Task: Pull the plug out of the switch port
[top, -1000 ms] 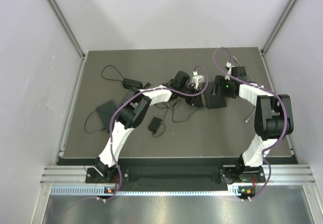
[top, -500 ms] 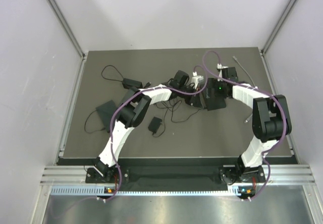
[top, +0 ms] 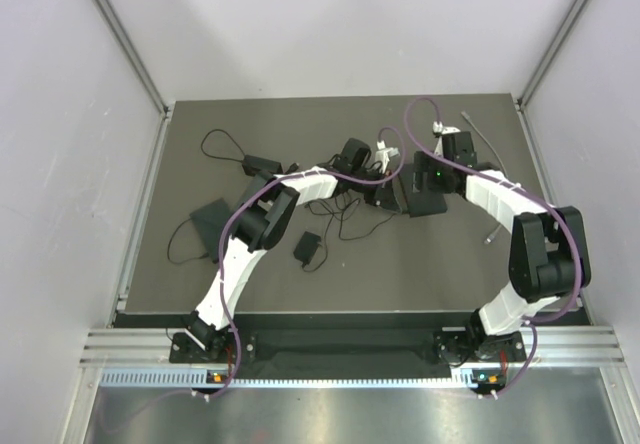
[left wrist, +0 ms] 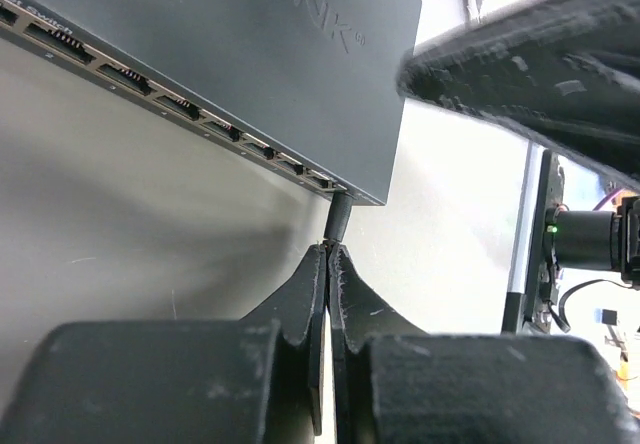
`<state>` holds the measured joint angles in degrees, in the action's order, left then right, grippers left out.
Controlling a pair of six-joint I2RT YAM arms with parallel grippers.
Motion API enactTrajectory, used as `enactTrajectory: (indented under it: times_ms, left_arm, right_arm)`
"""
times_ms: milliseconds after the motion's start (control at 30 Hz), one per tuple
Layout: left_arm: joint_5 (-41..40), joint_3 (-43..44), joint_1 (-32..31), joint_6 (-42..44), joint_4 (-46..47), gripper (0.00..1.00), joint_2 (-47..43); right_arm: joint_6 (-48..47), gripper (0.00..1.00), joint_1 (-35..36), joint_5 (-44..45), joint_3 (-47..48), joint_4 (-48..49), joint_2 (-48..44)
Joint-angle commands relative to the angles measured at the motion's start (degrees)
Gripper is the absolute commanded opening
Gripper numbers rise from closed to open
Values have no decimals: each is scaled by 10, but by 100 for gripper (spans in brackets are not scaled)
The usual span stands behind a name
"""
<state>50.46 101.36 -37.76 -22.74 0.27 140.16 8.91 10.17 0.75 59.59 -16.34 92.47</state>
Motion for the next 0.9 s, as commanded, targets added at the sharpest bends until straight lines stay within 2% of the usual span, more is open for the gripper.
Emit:
enactTrajectory:
  times_ms: [0,167,367,567,867]
  left_arm:
    - [-12,9,9,-6,29,0,10]
    - [-4,11,12,-18,34,0,12]
    - [17,5,16,-24,46,0,10]
    - [20,2,17,-21,49,0,8]
    - [28,-1,20,-30,56,0,12]
  right_arm:
    - [4,79,18,-36,-7,6,-29]
    - [-1,62,31,-56,-1,10,-9]
    - [-18,63,59,5,20,-12,18]
    - [-21,63,67,11,21,-10,36]
    - [-27,62,95,91,40,-19,75]
